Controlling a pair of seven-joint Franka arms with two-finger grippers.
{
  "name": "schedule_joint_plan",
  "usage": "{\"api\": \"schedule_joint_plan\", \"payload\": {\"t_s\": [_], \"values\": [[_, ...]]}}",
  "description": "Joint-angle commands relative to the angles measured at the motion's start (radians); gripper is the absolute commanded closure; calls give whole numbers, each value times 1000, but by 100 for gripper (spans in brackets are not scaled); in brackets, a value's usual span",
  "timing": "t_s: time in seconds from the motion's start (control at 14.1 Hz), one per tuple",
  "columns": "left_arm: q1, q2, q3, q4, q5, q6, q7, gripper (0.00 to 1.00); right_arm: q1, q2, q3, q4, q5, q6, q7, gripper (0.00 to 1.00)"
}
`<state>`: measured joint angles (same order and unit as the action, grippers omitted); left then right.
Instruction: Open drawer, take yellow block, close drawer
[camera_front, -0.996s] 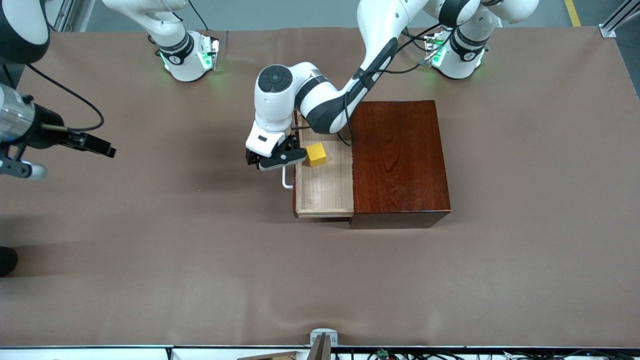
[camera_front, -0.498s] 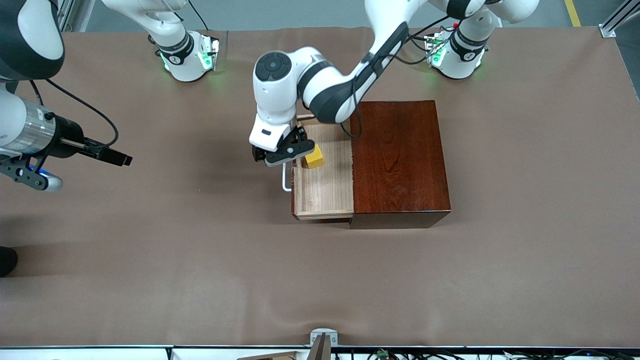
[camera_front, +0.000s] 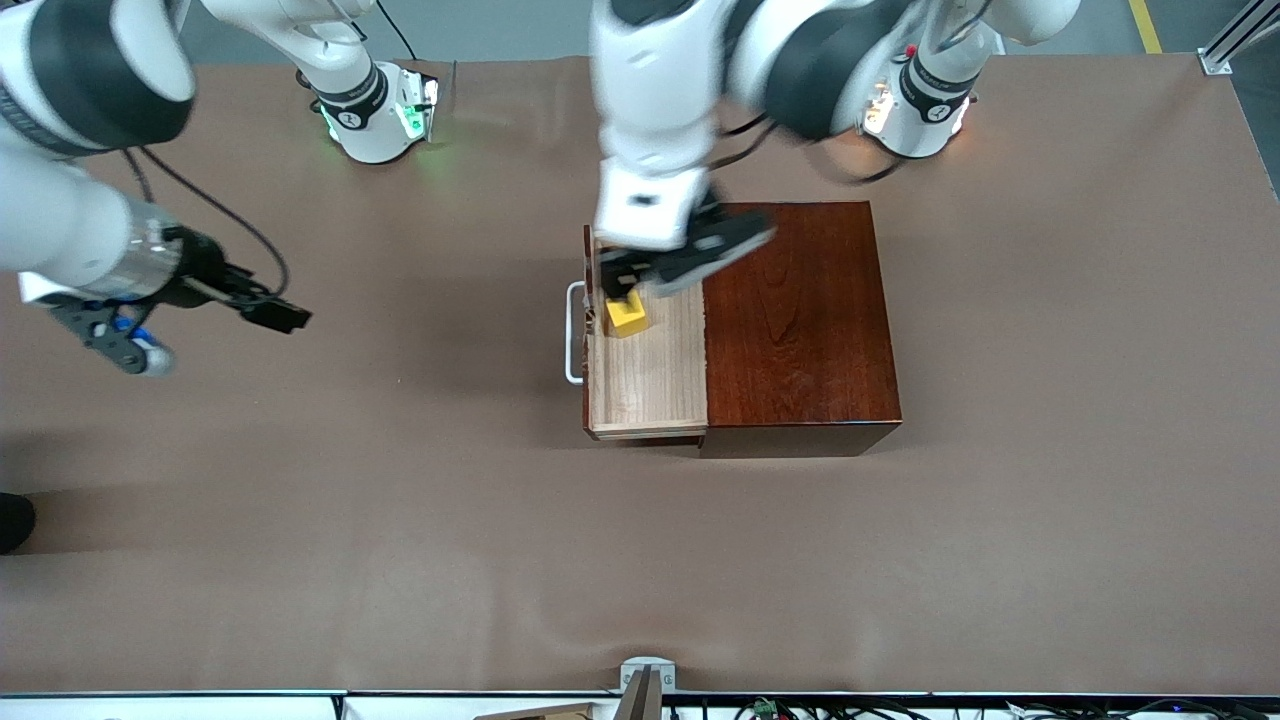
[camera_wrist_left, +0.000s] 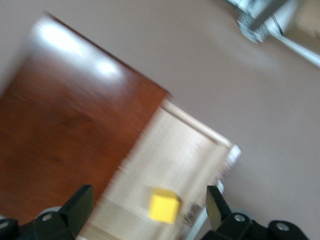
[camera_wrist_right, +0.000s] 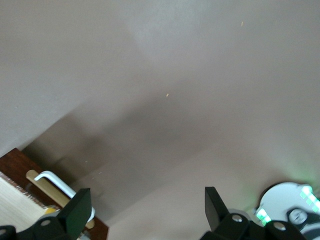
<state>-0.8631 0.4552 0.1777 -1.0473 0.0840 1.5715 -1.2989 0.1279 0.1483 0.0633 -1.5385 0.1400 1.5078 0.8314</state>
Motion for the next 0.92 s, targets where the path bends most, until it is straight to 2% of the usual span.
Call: {"api": "schedule_joint_plan", "payload": {"t_s": [0.0, 0.43, 0.64, 0.85], "values": [[91, -117, -9, -48, 75, -106, 135, 0, 97, 14, -2, 11, 9, 3, 200, 0], [372, -263, -17, -85, 60, -191, 629, 0, 288, 72, -2, 12, 4, 123, 543, 0], [488, -325, -18, -154, 54, -208, 843, 0, 341, 102, -3, 15, -2, 164, 622, 0], [625, -375, -21, -213, -7, -208, 1051, 0, 416, 146, -3, 15, 1, 241, 780, 0]]}}
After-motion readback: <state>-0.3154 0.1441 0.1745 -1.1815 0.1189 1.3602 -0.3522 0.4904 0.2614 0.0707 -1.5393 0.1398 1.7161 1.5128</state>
